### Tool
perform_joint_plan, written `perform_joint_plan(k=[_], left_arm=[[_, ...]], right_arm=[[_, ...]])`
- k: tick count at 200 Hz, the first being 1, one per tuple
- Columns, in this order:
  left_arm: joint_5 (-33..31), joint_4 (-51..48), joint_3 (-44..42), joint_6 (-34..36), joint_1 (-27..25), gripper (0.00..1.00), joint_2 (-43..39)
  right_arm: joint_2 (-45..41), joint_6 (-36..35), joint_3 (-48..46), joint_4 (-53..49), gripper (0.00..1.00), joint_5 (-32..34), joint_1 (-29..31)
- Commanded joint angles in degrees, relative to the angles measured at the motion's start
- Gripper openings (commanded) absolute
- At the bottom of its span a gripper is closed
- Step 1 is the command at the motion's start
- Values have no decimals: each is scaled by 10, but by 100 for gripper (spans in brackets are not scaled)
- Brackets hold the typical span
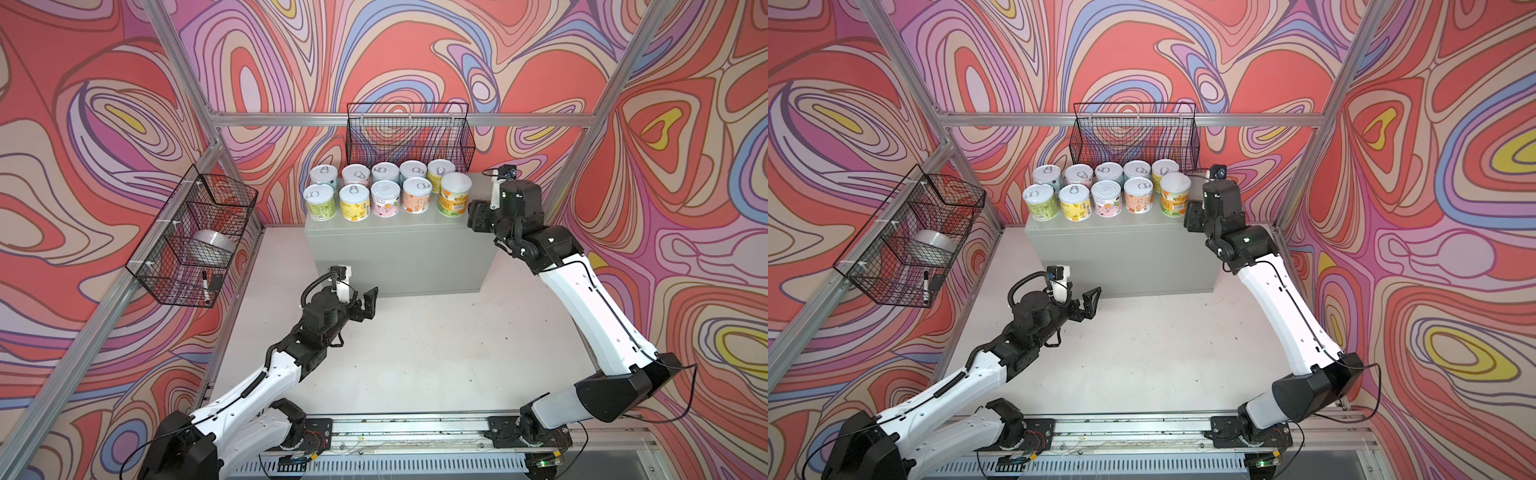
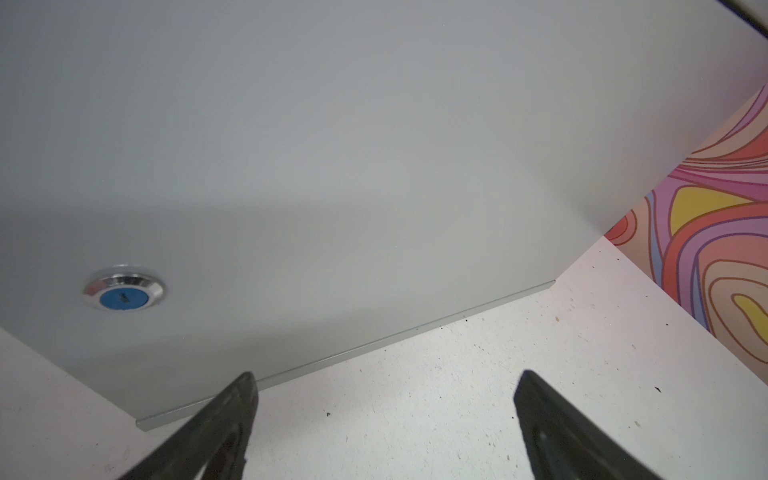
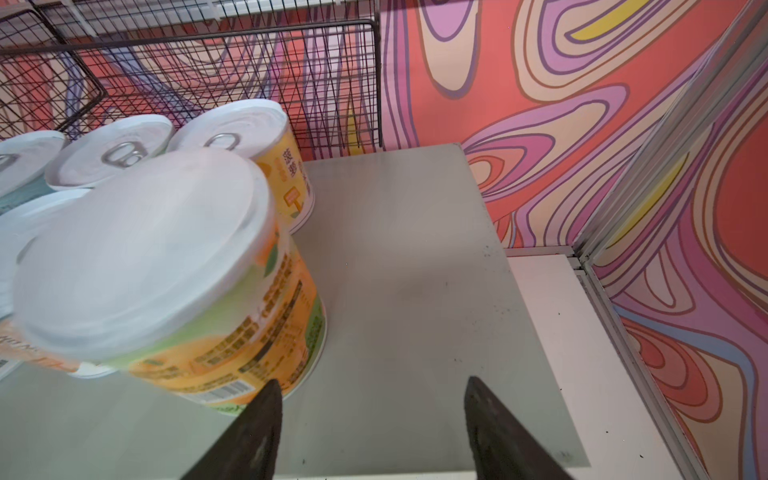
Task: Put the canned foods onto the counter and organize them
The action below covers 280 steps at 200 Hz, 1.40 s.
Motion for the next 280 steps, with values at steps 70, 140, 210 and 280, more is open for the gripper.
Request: perform_joint_plan(k=[70,140,210,280], left_arm=[[-18,-29,-5,7,-1,98,-16],[-28,-39,3,2,-2,98,-23],[-173,-290,197,-25,-2,96,-90],[-310,-276,338,100,45,98,-43]], right_arm=[[49,3,37,36,70,-40,-5],[20,4,15,54,70,-12,-5],[-87,24,-61,63,69,-26,-6],[-147,35,-118,56,69,-51,-5]])
